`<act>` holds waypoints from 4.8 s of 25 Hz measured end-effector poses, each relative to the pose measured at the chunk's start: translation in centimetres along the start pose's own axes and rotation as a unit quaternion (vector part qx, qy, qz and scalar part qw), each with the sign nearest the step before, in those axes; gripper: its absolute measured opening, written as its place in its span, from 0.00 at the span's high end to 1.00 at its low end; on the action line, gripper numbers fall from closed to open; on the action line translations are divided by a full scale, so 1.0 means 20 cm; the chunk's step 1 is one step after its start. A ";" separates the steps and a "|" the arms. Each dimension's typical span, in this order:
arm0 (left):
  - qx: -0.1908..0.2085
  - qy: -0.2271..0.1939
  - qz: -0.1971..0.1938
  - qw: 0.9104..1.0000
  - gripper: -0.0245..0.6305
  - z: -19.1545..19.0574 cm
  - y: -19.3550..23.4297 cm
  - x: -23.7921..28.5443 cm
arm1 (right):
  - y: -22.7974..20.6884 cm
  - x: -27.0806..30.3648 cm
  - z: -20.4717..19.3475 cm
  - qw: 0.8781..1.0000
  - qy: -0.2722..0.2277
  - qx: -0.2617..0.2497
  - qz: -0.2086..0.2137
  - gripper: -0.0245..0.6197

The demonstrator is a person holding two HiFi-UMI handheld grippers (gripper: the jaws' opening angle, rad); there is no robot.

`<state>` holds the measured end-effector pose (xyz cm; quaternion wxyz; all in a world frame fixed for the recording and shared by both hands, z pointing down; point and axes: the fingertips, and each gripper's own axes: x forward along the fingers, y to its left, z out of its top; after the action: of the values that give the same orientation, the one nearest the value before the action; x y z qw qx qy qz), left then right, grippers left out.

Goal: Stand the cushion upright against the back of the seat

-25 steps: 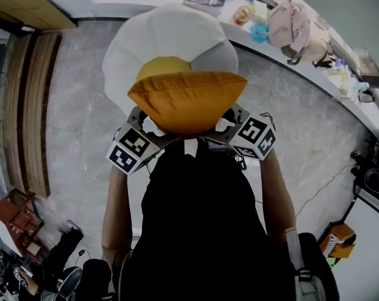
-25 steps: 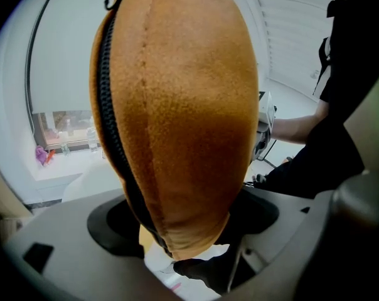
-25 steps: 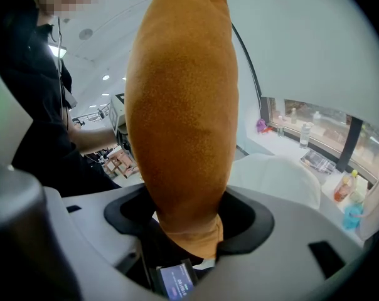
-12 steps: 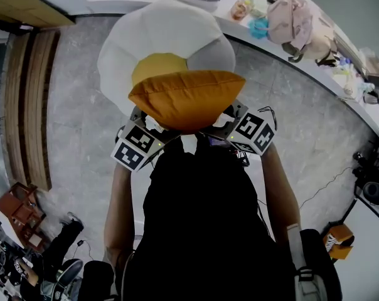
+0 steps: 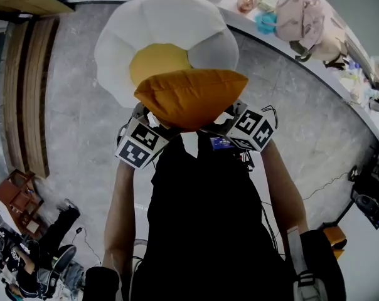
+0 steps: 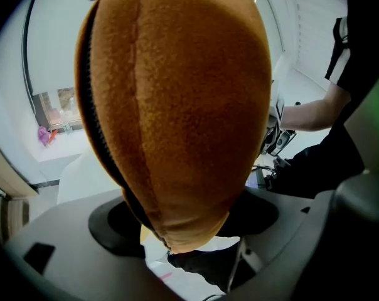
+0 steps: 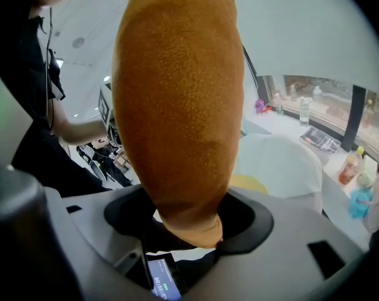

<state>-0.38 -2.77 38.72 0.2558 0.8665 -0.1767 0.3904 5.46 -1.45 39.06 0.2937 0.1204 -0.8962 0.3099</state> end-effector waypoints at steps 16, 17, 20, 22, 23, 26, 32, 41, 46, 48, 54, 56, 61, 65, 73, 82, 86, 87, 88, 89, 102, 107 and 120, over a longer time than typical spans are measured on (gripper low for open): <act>-0.058 0.064 0.006 0.996 0.33 -0.25 0.23 0.37 | -0.30 0.31 -0.25 0.998 0.048 0.032 0.006 0.49; -0.058 0.068 0.007 0.996 0.33 -0.27 0.25 0.40 | -0.33 0.33 -0.27 0.998 0.051 0.035 0.005 0.49; -0.057 0.080 0.014 0.995 0.33 -0.33 0.31 0.51 | -0.41 0.38 -0.34 0.997 0.065 0.036 0.000 0.49; -0.055 0.086 0.012 0.995 0.34 -0.35 0.33 0.58 | -0.47 0.40 -0.38 0.997 0.072 0.038 -0.002 0.49; -0.054 0.088 0.011 0.995 0.34 -0.35 0.34 0.61 | -0.49 0.41 -0.40 0.996 0.074 0.040 -0.002 0.49; -0.051 0.096 0.010 0.994 0.34 -0.37 0.37 0.69 | -0.55 0.46 -0.46 0.996 0.077 0.050 -0.001 0.49; -0.044 0.105 0.006 0.993 0.34 -0.43 0.44 0.83 | -0.66 0.54 -0.55 0.995 0.077 0.057 -0.003 0.49; -0.027 0.113 0.020 0.993 0.34 -0.49 0.67 1.04 | -0.92 0.73 -0.61 0.997 0.062 0.052 -0.018 0.49; 0.009 0.125 0.039 0.991 0.34 -0.52 0.81 1.14 | -1.07 0.84 -0.63 0.997 0.049 0.040 -0.046 0.49; 0.021 0.127 0.045 0.991 0.34 -0.52 0.88 1.18 | -1.13 0.87 -0.62 0.997 0.043 0.034 -0.060 0.49; 0.060 0.134 0.058 0.987 0.34 -0.52 1.07 1.29 | -1.32 0.99 -0.64 0.995 0.026 0.034 -0.091 0.49; 0.074 0.136 0.058 0.986 0.34 -0.52 1.13 1.34 | -1.38 1.03 -0.66 0.994 0.022 0.040 -0.098 0.49; 0.109 0.147 0.057 0.981 0.34 -0.53 1.23 1.44 | -1.50 1.10 -0.66 0.992 0.003 0.051 -0.113 0.49; 0.144 0.150 0.066 0.976 0.34 -0.54 1.31 1.51 | -1.58 1.16 -0.68 0.989 -0.010 0.048 -0.137 0.49; 0.193 0.165 0.085 0.964 0.34 -0.63 1.45 1.63 | -1.72 1.31 -0.75 0.985 -0.027 0.044 -0.165 0.49; 0.203 0.179 0.115 0.956 0.34 -0.68 1.64 1.78 | -1.91 1.45 -0.81 0.979 -0.026 0.056 -0.194 0.50; 0.205 0.175 0.111 0.957 0.34 -0.64 1.67 1.82 | -1.95 1.49 -0.83 0.981 -0.023 0.055 -0.185 0.50; 0.204 0.175 0.112 0.957 0.34 -0.65 1.68 1.83 | -1.96 1.50 -0.83 0.981 -0.023 0.054 -0.185 0.50; 0.203 0.177 0.111 0.957 0.34 -0.66 1.69 1.84 | -1.98 1.50 -0.83 0.981 -0.023 0.053 -0.186 0.50; 0.202 0.179 0.110 0.957 0.34 -0.67 1.70 1.85 | -1.99 1.51 -0.83 0.981 -0.022 0.053 -0.186 0.49; 0.190 0.188 0.101 0.958 0.33 -0.75 1.74 1.97 | -2.06 1.59 -0.93 0.981 -0.009 0.075 -0.181 0.50; 0.191 0.186 0.096 0.959 0.33 -0.74 1.77 2.00 | -2.09 1.61 -0.96 0.982 -0.004 0.088 -0.170 0.49; 0.183 0.169 0.083 0.965 0.32 -0.71 1.80 2.01 | -2.14 1.62 -0.93 0.986 0.001 0.102 -0.134 0.47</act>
<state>-1.44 -27.87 88.53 0.0855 0.8024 -0.1274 0.5767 5.03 -24.22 91.05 0.3200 0.2686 -0.8352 0.3576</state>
